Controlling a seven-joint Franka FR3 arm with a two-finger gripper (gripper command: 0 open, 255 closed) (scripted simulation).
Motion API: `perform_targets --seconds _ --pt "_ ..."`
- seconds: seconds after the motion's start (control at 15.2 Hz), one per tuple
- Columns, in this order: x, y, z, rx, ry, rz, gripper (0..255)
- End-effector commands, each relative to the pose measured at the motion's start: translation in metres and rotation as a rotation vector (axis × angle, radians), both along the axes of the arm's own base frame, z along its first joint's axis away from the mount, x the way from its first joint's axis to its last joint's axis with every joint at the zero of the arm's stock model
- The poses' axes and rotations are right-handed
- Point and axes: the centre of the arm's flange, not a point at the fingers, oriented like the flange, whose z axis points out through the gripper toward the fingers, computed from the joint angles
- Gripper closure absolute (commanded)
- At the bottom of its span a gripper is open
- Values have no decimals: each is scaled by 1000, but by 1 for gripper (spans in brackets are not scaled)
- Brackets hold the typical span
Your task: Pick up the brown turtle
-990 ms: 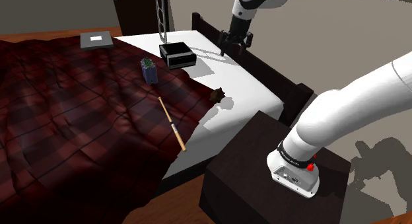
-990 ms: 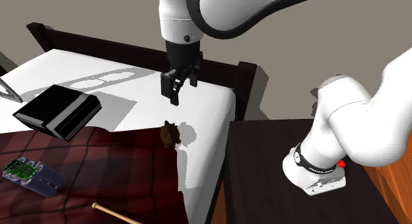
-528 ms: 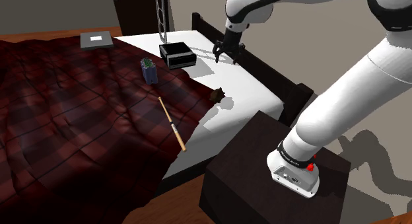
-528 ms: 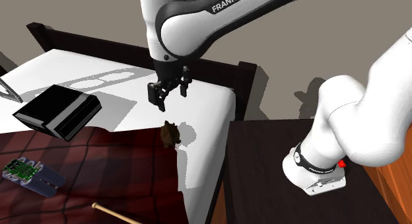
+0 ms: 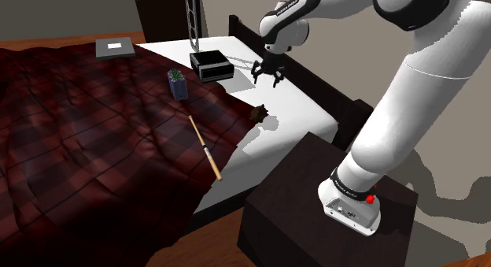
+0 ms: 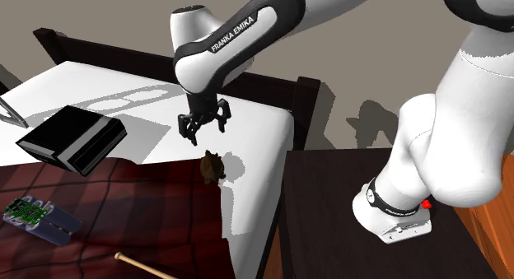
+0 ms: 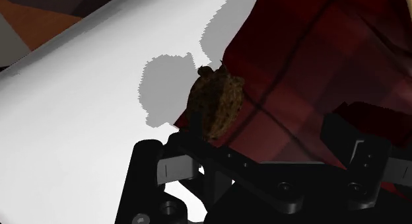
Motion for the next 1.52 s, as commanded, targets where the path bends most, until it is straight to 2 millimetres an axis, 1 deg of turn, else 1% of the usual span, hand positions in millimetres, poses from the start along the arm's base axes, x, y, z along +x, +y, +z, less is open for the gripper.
perform_targets --seconds 0.0,0.46,0.79,0.86,1.32,1.45 --pt "10 -14 -24 14 9 -49 0" --pt "32 -62 -106 63 43 -213 0" --pt "41 -95 -166 98 67 -331 0" --pt "42 -100 -175 103 70 -348 0" --pt "42 -100 -212 103 70 -348 0" --pt "42 -100 -215 103 70 -348 0"
